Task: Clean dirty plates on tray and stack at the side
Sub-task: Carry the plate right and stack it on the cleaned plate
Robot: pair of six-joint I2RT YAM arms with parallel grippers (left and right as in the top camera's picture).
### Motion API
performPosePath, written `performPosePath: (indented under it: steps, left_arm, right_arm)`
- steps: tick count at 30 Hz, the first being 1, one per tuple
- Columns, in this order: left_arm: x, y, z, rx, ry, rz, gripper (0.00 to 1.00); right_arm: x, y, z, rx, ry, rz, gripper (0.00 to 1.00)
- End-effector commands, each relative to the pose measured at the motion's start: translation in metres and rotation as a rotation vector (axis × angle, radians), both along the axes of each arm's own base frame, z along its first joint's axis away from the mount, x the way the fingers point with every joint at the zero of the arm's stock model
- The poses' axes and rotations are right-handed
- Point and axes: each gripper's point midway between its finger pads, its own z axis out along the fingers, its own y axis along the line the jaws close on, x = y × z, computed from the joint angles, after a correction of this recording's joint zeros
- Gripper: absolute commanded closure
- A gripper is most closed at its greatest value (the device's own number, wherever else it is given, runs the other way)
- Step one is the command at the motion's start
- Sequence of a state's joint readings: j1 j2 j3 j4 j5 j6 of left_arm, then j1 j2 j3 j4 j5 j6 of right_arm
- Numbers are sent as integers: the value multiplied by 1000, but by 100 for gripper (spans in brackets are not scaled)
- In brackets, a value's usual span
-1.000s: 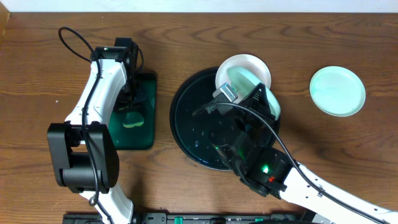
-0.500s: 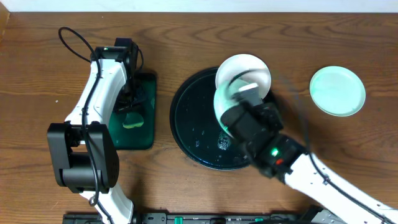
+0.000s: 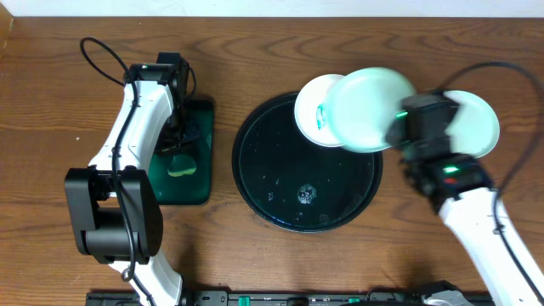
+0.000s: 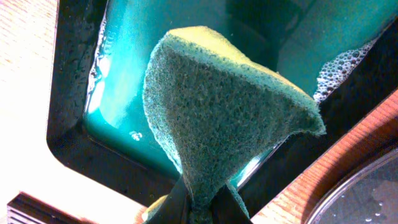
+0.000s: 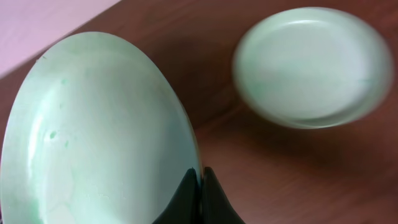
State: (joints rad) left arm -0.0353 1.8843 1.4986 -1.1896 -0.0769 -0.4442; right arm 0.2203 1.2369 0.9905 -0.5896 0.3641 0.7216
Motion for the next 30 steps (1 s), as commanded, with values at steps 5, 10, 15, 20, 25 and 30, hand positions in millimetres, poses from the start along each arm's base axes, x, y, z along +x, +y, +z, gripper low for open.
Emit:
performPosePath:
  steps: [5, 10, 15, 20, 25, 30]
  left_arm:
    - [-2, 0, -1, 1, 12, -7, 93]
    - [-2, 0, -1, 1, 12, -7, 93]
    - [-2, 0, -1, 1, 12, -7, 93]
    - [-2, 0, -1, 1, 12, -7, 93]
    - [-2, 0, -1, 1, 12, -7, 93]
    - [-4, 0, -1, 1, 17, -7, 93]
  right_arm:
    - [-18, -109, -4, 81, 41, -293, 98]
    - [-34, -166, -32, 124, 110, -463, 99]
    - [-34, -193, -66, 146, 179, -537, 98]
    - [-24, -208, -111, 163, 247, -565, 98]
    - [-16, -213, -142, 170, 286, -567, 98]
    - [7, -204, -159, 218, 259, -461, 99]
